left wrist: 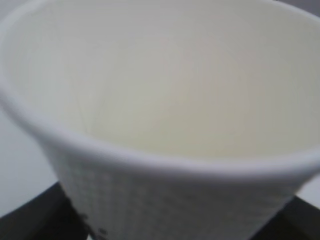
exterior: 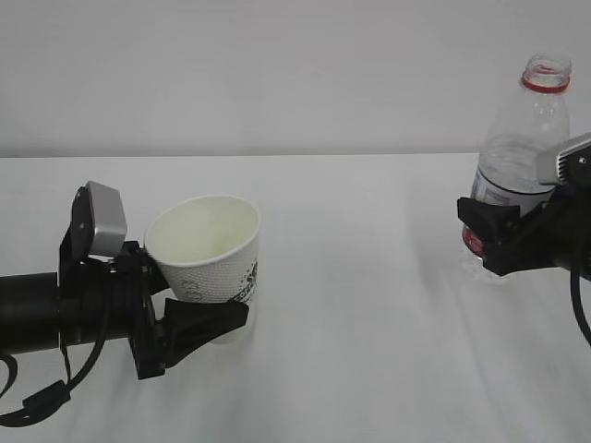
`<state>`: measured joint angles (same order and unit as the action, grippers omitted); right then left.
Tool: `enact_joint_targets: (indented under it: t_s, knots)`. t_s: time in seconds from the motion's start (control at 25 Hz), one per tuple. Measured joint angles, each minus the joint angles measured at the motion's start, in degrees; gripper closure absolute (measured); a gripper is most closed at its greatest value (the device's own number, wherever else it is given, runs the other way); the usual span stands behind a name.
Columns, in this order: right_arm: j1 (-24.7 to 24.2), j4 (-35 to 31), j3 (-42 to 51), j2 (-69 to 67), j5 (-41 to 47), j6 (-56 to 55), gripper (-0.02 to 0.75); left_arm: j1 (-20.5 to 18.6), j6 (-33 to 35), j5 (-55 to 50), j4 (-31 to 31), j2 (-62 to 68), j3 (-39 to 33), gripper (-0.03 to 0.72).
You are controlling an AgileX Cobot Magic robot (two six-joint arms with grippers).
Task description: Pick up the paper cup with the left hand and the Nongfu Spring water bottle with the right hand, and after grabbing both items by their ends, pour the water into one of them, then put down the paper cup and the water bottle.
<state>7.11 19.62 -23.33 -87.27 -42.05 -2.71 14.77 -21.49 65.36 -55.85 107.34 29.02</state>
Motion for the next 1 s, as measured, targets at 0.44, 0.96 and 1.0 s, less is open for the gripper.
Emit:
enact_joint_targets:
  t_s: [0.44,0.96,1.0]
  knots:
    - [0.00,2.18,0.00,0.00,0.00,-0.91,0.211,9.24,0.21,0.00,2.60,-0.09,0.00,0.102]
    - [0.00,6.42,0.00,0.00,0.00,-2.87,0.211,17.35,0.63,-2.36,3.81,-0.09,5.84,0.103]
    - [0.00,6.78,0.00,0.00,0.00,-3.13,0.211,17.74,0.63,-2.67,3.81,-0.09,6.44,0.103]
